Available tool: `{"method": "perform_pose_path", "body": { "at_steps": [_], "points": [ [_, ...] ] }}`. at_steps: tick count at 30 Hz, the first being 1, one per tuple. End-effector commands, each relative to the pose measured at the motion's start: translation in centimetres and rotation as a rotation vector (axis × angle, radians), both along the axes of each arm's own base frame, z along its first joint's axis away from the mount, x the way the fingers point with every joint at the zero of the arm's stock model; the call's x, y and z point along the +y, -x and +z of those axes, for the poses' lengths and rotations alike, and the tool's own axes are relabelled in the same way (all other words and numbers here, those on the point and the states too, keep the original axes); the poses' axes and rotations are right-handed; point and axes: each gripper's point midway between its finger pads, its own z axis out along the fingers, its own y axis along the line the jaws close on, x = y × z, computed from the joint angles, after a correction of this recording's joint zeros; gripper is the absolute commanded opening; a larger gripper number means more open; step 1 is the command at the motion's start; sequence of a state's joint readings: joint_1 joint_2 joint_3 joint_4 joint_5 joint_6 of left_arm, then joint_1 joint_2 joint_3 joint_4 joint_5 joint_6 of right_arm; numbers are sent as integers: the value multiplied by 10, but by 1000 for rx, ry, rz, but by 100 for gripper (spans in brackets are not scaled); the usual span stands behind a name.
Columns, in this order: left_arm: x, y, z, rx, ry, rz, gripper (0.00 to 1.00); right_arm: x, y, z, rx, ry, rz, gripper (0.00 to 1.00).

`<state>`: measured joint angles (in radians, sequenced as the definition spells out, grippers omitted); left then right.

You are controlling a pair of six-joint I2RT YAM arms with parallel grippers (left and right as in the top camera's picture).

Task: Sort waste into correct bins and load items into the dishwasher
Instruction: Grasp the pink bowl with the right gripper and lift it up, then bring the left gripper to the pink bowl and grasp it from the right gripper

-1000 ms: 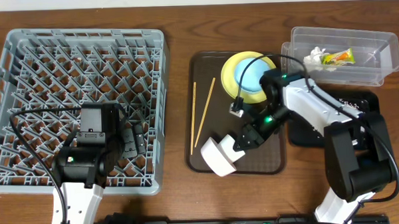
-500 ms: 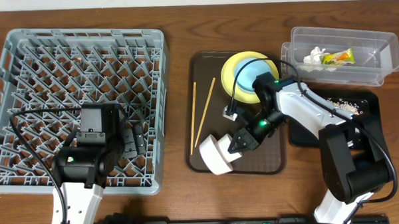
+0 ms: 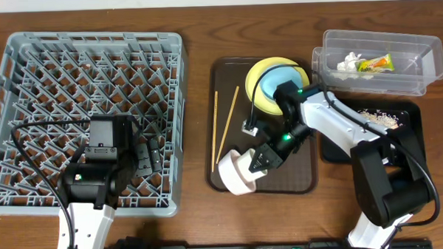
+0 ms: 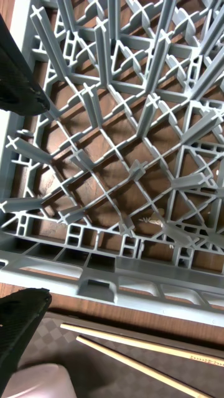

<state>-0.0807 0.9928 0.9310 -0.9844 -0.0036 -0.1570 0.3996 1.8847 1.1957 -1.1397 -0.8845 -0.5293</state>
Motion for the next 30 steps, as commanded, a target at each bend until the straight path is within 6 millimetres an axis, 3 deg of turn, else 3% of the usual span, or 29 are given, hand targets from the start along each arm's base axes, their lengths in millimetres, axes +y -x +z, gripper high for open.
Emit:
{"method": "perform_pose_path", "body": {
  "at_steps": [1,10,17,20,25,30],
  "points": [
    [0,-3,6,-16,-6,-4,91,-5,-26,11,-70,29,-25,1],
    [0,-3,6,-17,-6,-4,91,-24,-62,50,-196,175,-45,1],
    [-5,-6,8,-31,26,-14,91,-25,-83,92,-289,156,-73,1],
    [-34,-16,16,-81,171,-90,91,-21,-97,121,-323,49,-126,1],
    [-110,-44,68,-266,575,-354,90,-15,-115,162,-318,-199,-214,1],
    [-147,-70,111,-345,880,-435,86,-5,-116,201,-316,-465,-214,1]
  ]
}}
